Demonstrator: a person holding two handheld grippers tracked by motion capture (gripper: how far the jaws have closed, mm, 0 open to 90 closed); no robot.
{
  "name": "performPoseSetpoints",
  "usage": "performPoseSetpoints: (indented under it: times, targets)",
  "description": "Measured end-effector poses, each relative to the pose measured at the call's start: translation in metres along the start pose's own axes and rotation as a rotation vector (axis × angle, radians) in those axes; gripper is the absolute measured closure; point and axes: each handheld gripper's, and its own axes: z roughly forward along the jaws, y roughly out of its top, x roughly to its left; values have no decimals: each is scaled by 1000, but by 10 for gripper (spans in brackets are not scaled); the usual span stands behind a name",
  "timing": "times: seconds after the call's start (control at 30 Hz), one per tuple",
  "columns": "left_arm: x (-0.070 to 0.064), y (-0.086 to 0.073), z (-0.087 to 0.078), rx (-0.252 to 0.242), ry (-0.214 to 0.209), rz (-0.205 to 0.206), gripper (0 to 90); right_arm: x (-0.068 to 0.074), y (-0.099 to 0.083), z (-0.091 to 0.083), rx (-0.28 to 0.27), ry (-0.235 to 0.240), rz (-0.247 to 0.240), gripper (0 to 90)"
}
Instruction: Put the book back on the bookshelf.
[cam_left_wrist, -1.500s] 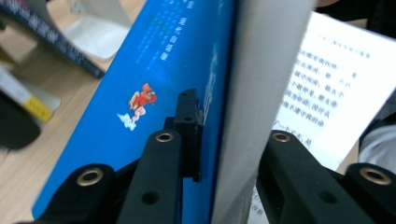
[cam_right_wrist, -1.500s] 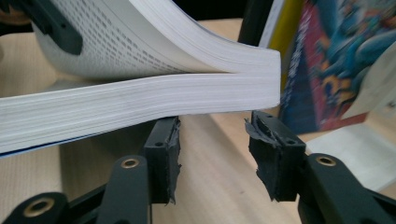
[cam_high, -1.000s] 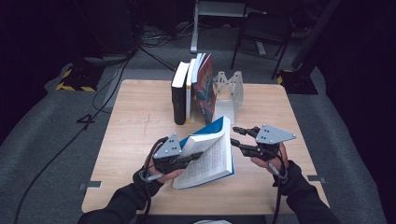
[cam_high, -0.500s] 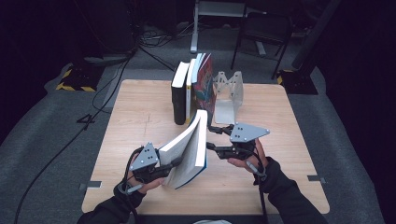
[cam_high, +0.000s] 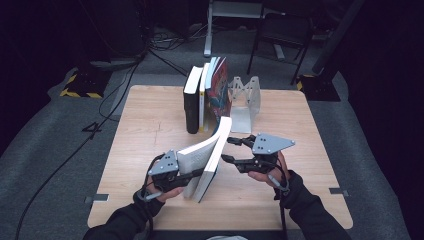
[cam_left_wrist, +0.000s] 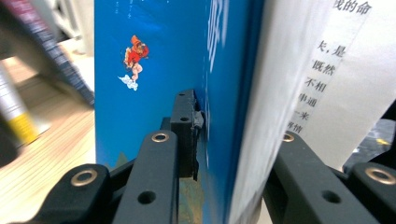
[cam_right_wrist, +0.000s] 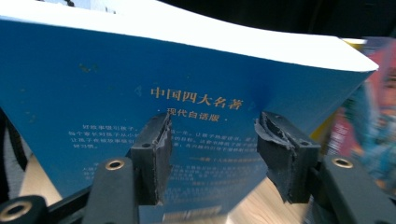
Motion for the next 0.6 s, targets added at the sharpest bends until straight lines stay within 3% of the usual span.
performPoseSetpoints:
  times: [0.1,0.17,0.33,0.53,0.6]
  targets:
    - [0,8,19,7,-29,23,737,-2,-1,-16,2,-41,-8,440]
    - [1,12,29,-2,-54,16,730,-4,-4,-26,8,-68,-11,439]
    - [4,21,47,-8,-69,37,730,-8,-11,-41,8,-130,2,436]
    - [3,23,47,-2,-57,58,689,-9,-16,-46,-1,-152,22,408]
    - [2,22,43,6,-31,69,667,-8,-16,-44,5,-162,18,408]
